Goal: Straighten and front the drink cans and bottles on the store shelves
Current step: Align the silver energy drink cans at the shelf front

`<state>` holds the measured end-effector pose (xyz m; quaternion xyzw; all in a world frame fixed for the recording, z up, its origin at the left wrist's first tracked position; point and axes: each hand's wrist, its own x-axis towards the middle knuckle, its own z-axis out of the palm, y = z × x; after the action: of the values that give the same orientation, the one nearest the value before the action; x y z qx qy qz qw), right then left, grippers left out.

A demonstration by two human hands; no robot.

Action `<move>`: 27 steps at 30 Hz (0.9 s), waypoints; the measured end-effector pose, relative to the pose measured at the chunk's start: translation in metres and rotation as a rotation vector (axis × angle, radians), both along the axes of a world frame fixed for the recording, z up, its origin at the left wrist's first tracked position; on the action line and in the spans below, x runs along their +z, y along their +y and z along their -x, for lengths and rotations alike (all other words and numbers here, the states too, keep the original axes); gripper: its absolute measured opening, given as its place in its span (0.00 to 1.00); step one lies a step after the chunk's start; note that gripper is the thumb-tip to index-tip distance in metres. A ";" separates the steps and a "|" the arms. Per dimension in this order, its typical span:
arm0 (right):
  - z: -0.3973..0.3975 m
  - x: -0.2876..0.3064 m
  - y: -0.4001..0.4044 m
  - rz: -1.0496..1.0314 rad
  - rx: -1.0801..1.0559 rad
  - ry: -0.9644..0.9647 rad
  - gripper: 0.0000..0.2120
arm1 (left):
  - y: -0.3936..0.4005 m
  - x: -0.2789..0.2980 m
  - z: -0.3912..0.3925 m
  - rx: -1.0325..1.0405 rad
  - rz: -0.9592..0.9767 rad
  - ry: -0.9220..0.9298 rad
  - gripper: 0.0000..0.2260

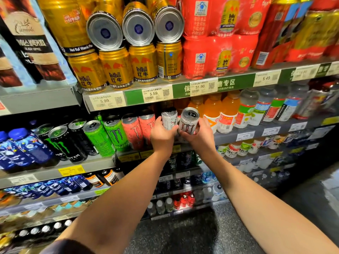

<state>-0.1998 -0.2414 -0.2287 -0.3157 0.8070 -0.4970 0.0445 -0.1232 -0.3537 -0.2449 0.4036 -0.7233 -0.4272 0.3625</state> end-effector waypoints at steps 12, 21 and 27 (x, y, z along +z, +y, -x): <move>-0.007 -0.012 -0.017 0.073 -0.009 0.032 0.30 | 0.006 -0.005 -0.018 0.044 0.074 0.060 0.11; -0.007 -0.012 -0.031 0.074 -0.049 0.028 0.26 | 0.004 0.000 -0.029 0.121 0.305 -0.096 0.19; -0.011 -0.019 -0.036 0.007 -0.075 0.133 0.29 | -0.006 0.002 -0.031 0.092 0.209 -0.146 0.20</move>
<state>-0.1886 -0.2776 -0.2479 -0.3178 0.8177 -0.4791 -0.0287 -0.0918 -0.3593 -0.2431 0.4264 -0.7691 -0.3021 0.3680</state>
